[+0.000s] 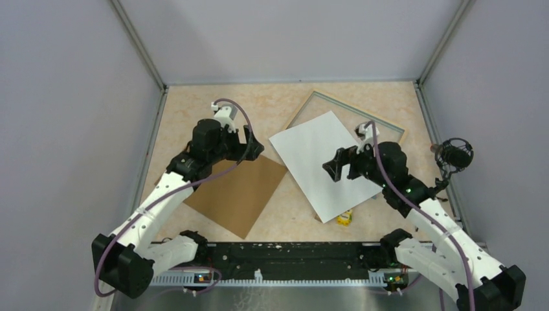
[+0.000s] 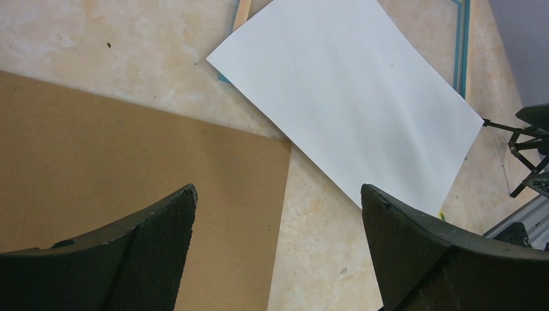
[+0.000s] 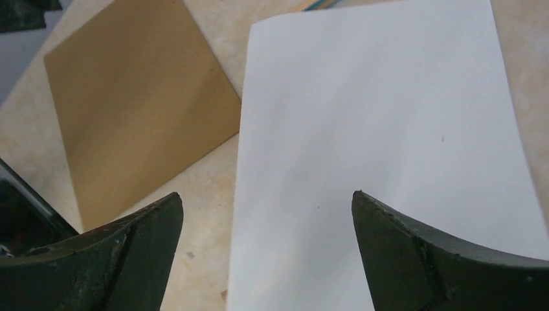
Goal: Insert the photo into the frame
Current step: Turn over the photo from the photo frame, then adjust the photo in the photo frame.
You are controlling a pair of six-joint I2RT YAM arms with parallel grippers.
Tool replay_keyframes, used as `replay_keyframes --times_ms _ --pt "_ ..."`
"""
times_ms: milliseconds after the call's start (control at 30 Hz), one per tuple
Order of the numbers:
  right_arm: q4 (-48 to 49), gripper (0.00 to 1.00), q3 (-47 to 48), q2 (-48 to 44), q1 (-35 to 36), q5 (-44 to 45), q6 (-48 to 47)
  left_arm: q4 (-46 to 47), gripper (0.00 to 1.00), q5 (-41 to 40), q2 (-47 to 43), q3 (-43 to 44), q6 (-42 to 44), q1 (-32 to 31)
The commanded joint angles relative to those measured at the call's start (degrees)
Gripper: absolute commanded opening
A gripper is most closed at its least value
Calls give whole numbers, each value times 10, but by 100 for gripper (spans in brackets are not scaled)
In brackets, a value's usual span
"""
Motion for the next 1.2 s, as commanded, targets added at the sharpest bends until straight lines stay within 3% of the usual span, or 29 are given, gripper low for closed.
replay_keyframes --times_ms 0,200,300,433,600,1000,1067,1167 --pt "-169 99 49 19 5 110 307 41 98 9 15 27 10 -3" --pt "-202 98 -60 -33 6 204 562 55 98 31 34 49 10 -5" --pt "-199 90 -119 -83 6 243 638 46 98 19 40 74 27 -12" --pt "-287 83 -121 -111 5 330 705 46 99 16 47 90 32 -16" --pt "-314 85 -136 -109 5 361 733 66 98 26 53 79 22 -19" --pt "-57 87 -248 -86 4 330 723 74 99 66 73 149 1 -28" --pt "-27 84 -250 -79 5 330 716 77 98 67 73 149 -2 -28" --pt "-8 72 -236 -81 4 335 696 79 98 67 73 146 -3 -29"
